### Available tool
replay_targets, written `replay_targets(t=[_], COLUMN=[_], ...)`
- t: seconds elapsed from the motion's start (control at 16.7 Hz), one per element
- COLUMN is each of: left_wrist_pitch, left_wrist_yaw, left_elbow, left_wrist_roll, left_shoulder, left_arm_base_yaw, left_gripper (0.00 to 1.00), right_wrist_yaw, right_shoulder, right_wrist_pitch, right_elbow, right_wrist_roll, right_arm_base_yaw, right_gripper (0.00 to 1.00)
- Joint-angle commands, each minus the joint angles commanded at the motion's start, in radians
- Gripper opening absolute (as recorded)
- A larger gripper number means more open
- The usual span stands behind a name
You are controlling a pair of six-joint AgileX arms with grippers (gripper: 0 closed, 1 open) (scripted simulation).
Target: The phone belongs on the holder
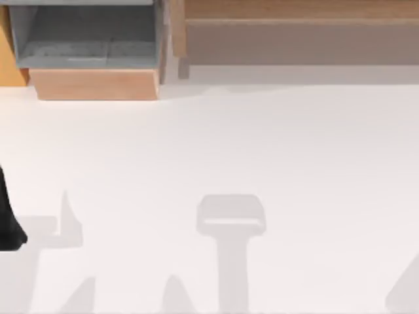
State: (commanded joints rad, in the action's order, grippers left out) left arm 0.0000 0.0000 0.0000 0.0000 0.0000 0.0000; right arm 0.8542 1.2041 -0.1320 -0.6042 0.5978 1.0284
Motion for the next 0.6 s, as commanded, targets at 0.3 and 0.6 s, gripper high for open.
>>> replay_targets(t=[0.3, 0.6], left_wrist_pitch=[0.0, 0.0], left_wrist_yaw=[0.0, 0.0], left_elbow=[0.0, 0.0], left_wrist_roll=[0.0, 0.0], left_shoulder=[0.0, 0.0], left_arm_base_yaw=[0.0, 0.0], left_gripper=[1.0, 1.0], right_wrist_yaw=[0.0, 0.0], right_shoulder=[0.0, 0.0], right_wrist_pitch=[0.0, 0.0], right_elbow=[0.0, 0.0], right_wrist_roll=[0.0, 0.0], right_arm_base_yaw=[0.0, 0.0], right_gripper=[1.0, 1.0])
